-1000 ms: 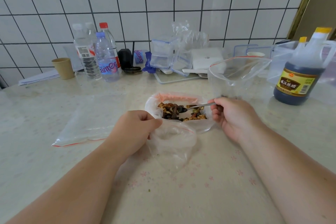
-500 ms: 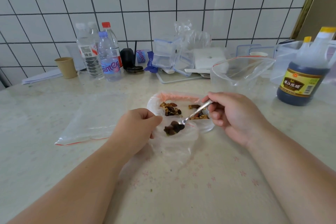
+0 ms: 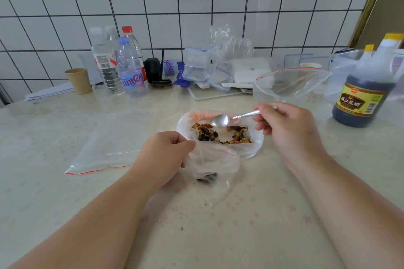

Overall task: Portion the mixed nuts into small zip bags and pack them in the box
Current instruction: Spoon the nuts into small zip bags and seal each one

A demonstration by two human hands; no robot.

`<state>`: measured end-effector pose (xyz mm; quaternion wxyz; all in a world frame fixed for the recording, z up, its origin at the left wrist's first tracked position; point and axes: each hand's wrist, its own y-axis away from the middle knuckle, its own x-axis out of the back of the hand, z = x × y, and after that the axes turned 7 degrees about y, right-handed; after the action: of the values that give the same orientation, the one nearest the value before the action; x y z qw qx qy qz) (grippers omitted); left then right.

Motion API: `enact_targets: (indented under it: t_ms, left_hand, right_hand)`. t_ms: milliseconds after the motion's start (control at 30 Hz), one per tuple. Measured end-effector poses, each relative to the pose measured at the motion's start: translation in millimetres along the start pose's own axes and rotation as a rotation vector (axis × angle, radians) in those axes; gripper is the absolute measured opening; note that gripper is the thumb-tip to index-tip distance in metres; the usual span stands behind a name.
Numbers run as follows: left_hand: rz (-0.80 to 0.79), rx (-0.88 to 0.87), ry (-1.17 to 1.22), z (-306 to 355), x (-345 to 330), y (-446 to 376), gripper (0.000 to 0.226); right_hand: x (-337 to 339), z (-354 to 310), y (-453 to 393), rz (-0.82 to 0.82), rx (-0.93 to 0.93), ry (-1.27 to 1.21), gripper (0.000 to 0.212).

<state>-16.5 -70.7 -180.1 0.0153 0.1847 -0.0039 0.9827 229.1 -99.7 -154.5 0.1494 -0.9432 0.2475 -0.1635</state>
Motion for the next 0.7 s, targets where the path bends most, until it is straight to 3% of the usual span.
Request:
enact_targets:
  t_ms: [200,433,700]
  left_hand:
    - [0.005,-0.003,-0.007,-1,0,-2,0.022]
    - [-0.003,-0.026,-0.024,-3,0,-2,0.023]
    - [-0.016,-0.011,-0.004,-3,0,-3,0.023]
  right_hand:
    - [-10,7,4,-0.051,0.106,0.324,0.025]
    - [-16,13,1,-0.205,0.103,0.301,0.012]
    - [-7,13,-10,0.010,-0.147,0.092,0.025]
